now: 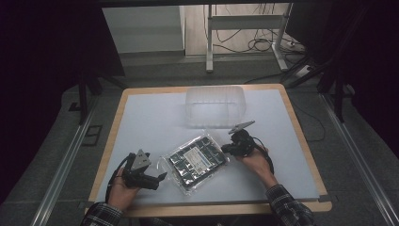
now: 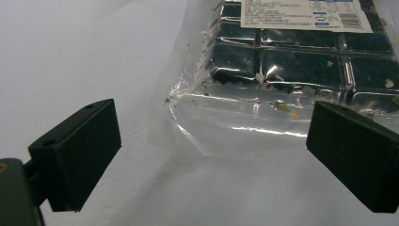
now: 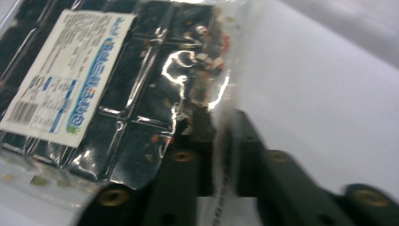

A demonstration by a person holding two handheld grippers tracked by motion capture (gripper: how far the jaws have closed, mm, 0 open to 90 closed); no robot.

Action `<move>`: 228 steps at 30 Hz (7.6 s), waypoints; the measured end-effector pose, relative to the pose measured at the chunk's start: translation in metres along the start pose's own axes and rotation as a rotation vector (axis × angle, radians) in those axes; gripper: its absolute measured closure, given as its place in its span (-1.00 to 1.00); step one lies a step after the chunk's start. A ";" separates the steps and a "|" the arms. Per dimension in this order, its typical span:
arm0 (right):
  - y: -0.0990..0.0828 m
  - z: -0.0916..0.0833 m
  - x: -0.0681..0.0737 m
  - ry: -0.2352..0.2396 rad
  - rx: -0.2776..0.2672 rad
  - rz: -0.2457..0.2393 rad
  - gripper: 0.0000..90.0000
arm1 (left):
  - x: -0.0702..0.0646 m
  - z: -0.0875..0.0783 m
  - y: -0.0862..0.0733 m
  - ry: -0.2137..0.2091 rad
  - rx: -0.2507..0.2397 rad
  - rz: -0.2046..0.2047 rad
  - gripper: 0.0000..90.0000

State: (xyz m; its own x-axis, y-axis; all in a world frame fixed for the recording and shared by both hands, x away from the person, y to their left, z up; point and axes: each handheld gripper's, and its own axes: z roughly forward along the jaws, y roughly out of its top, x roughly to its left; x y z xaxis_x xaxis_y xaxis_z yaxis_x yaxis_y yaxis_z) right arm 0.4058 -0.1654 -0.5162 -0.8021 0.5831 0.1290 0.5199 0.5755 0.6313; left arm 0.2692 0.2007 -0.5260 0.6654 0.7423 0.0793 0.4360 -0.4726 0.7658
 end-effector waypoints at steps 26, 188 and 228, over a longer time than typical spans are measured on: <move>0.019 -0.037 0.008 0.068 -0.117 0.070 0.98 | 0.001 -0.005 0.001 0.005 -0.049 -0.017 -0.94; 0.199 -0.093 -0.084 -0.242 -0.346 0.033 -0.15 | -0.002 -0.003 0.003 -0.016 -0.064 -0.009 -0.98; 0.131 -0.137 -0.030 -0.221 -0.415 -0.040 -0.74 | -0.003 -0.003 0.003 -0.040 -0.073 -0.012 -0.99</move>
State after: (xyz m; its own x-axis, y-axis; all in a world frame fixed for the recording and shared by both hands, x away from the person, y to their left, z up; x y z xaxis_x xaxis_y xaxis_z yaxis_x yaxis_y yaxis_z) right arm 0.4572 -0.1862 -0.3327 -0.7142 0.6989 -0.0389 0.2923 0.3482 0.8907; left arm 0.2669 0.1989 -0.5215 0.6846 0.7275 0.0457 0.3999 -0.4272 0.8109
